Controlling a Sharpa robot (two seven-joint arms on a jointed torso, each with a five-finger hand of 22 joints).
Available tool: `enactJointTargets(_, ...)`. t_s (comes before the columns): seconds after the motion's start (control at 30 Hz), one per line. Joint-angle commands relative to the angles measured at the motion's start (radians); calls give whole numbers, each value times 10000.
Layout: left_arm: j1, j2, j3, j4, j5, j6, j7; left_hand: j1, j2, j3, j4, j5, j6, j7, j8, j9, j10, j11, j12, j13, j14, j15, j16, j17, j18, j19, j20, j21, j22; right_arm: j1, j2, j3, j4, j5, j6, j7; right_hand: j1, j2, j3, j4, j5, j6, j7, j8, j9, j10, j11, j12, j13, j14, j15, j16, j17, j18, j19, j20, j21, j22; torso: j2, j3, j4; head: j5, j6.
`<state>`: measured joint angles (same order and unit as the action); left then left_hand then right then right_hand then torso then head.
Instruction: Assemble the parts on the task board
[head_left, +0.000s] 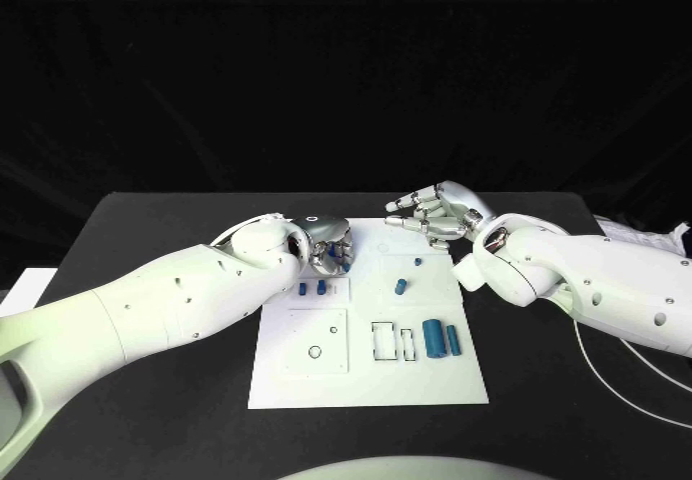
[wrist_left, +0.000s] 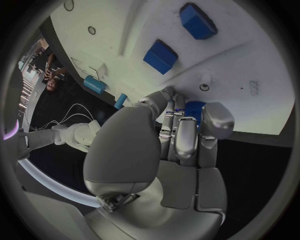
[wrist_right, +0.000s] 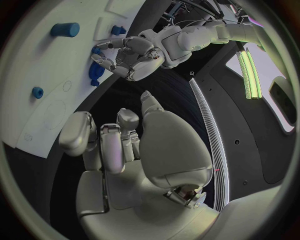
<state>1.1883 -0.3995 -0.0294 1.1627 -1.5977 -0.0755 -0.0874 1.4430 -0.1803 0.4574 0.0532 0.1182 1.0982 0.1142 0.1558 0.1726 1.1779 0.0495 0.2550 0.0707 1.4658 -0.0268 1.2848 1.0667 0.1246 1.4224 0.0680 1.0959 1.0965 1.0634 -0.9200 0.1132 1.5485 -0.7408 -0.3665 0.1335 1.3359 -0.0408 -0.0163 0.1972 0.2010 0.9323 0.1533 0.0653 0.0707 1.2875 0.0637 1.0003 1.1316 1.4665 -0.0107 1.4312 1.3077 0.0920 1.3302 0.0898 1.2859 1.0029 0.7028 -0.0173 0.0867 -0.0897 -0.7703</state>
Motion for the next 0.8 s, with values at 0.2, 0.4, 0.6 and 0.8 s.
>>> enactJointTargets(0.2, -37, 11, -23, 58, 171, 69, 191, -106, 110, 140, -86, -2, 257, -23, 25, -18, 326, -44, -129, 47, 244, -96, 16, -105, -193, 111, -17, 225, 229, -8, 6, 0, 25, -40, 166, 50, -20, 84, -61, 7, 43, 43, 13, 25, 11, -81, 12, -31, -12, 543, -31, -40, 348, 157, -63, 1, -26, -11, 3, -5, 2, 20, 3)
enactJointTargets(0.4, -48, -131, 30, 176, 563, -265, 208, -198, 114, 133, -87, -9, 331, -11, 23, -23, 409, -49, -176, 61, 239, -103, 11, -160, -206, 128, -31, 287, 301, -8, 15, 0, 9, -39, 172, 52, -22, 87, -65, 8, 43, 45, 13, 26, 12, -77, 11, -25, -8, 544, -31, -37, 352, 158, -63, 1, -28, -13, 0, -10, -16, 8, 22)
enactJointTargets(0.6, -48, -481, 181, 481, 1255, -519, 121, -244, 120, 128, -77, -9, 346, -3, 14, -28, 425, -44, -204, 64, 237, -101, 10, -181, -216, 140, -32, 326, 344, -8, 19, 0, -15, -36, 178, 52, -27, 94, -68, 11, 44, 47, 13, 27, 12, -75, 12, -22, -8, 544, -31, -40, 349, 158, -64, 1, -31, -17, -13, -1, 10, -41, 42)
enactJointTargets(0.8, -21, -965, 463, 889, 1788, -726, 13, -254, 122, 128, -76, -9, 349, 1, 11, -30, 429, -43, -212, 64, 233, -101, -1, -208, -221, 146, -32, 346, 364, -9, 16, -1, -44, -34, 184, 50, -27, 94, -68, 11, 44, 47, 13, 27, 12, -75, 12, -22, -8, 544, -31, -40, 349, 158, -64, 1, -31, -17, -33, 4, 34, -54, 59)
